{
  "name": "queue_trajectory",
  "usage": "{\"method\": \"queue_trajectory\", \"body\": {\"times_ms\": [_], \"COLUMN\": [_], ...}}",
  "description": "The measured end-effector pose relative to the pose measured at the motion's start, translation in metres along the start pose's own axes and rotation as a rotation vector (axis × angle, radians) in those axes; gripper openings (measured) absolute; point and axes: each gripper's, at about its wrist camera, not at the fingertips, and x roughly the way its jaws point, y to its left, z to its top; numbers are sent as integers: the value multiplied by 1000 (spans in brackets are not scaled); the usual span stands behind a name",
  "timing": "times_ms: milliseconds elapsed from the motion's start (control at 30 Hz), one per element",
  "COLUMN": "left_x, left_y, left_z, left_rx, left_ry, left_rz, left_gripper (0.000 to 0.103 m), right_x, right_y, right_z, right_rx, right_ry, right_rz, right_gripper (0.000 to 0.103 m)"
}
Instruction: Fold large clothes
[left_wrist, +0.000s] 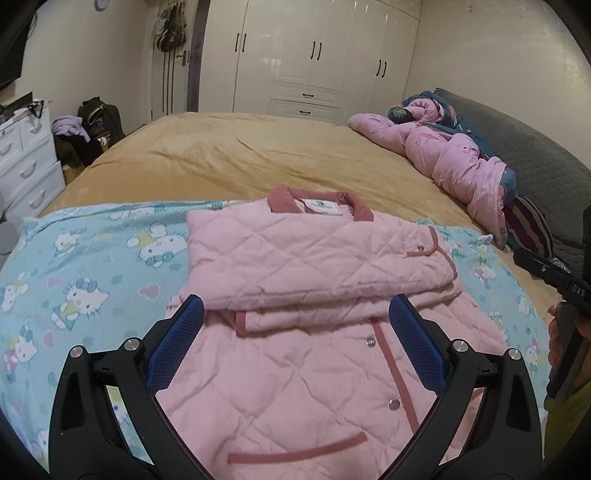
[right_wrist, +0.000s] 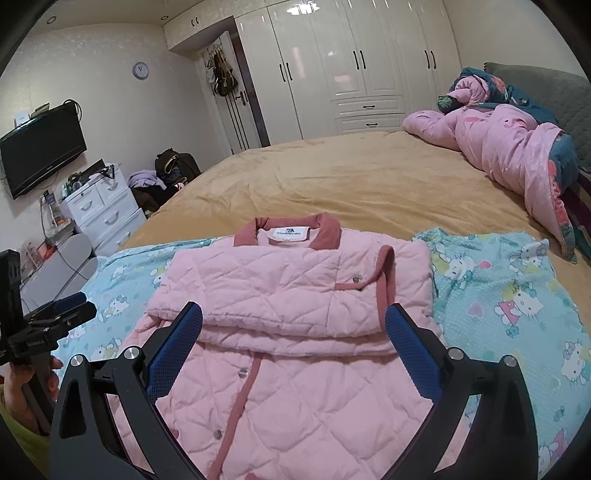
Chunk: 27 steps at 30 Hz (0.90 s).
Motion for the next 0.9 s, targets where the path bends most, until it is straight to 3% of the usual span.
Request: {"method": "queue_trajectory", "body": {"times_ms": [900], "left_x": [-41], "left_y": [-6], "left_z": [-85], "left_rx": [-32], "left_ry": [78], "left_rz": [68], "left_gripper": [94], "right_x": [-57], "right_y": [-26], "right_z": [-90], "right_rx": [-41], "right_ry": [109], "right_rz": [-20], "right_gripper": [99]}}
